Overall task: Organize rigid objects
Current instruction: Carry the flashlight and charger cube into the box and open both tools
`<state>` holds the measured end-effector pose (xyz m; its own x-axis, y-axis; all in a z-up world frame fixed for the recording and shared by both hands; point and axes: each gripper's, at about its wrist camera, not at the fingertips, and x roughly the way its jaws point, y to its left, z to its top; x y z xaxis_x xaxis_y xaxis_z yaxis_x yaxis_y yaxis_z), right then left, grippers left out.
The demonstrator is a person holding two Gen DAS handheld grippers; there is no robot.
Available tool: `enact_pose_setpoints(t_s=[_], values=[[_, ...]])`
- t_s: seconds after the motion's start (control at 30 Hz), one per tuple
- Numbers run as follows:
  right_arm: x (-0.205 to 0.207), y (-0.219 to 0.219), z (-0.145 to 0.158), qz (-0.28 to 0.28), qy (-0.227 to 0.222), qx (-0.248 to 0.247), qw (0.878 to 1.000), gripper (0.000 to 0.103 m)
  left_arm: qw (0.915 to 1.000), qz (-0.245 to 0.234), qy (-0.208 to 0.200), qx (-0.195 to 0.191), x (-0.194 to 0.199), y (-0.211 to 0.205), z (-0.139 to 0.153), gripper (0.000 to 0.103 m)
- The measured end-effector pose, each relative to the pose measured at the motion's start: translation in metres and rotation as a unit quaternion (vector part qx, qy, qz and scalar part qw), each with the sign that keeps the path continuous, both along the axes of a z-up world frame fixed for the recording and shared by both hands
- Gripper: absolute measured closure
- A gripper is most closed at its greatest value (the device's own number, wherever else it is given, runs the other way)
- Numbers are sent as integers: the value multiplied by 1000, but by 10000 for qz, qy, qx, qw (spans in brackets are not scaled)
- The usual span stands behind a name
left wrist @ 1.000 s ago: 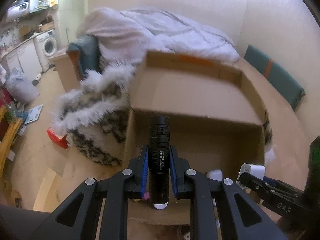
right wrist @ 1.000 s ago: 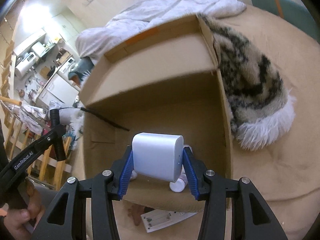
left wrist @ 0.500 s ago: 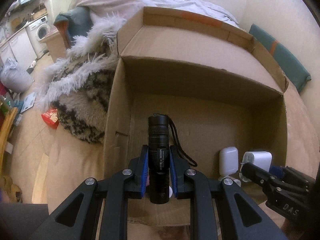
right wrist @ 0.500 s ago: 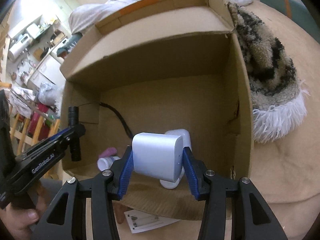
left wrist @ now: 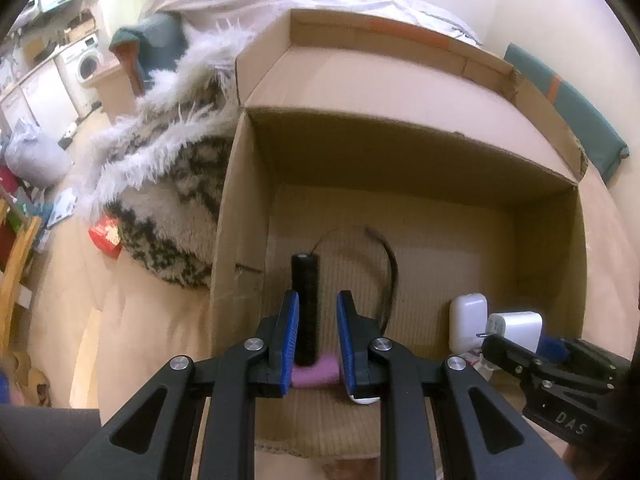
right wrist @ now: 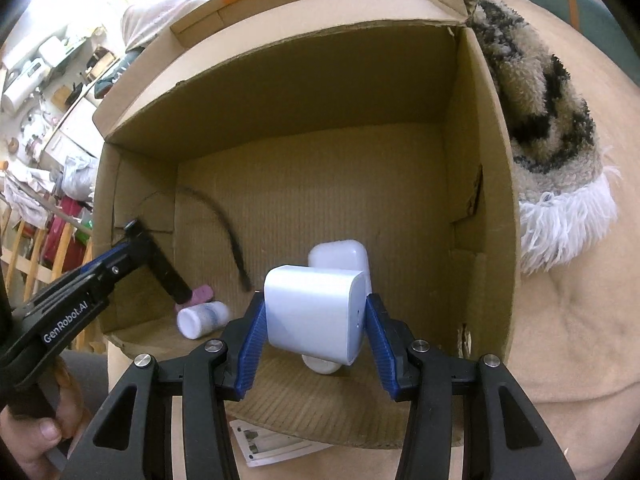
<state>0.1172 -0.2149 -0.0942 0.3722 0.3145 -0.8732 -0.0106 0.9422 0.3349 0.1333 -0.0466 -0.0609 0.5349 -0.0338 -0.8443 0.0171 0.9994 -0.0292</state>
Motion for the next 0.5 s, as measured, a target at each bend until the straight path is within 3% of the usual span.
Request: enact_pose_setpoints(t_s=[0.27, 0.33, 0.4, 0.5], values=[[1, -6, 4, -99, -106, 214, 9997, 51, 9999, 32, 101, 109, 0, 0, 0, 80], [1, -7, 9, -134, -220, 319, 9992, 46, 9999, 52, 81, 136, -1, 1, 1, 61], [1, -7, 15, -131, -366, 415, 9984, 33, 9999, 85, 17, 145, -3, 3, 4, 46], [0, -8, 24, -164, -606, 390, 9973, 22, 9999, 88, -69, 48, -4, 4, 10, 37]])
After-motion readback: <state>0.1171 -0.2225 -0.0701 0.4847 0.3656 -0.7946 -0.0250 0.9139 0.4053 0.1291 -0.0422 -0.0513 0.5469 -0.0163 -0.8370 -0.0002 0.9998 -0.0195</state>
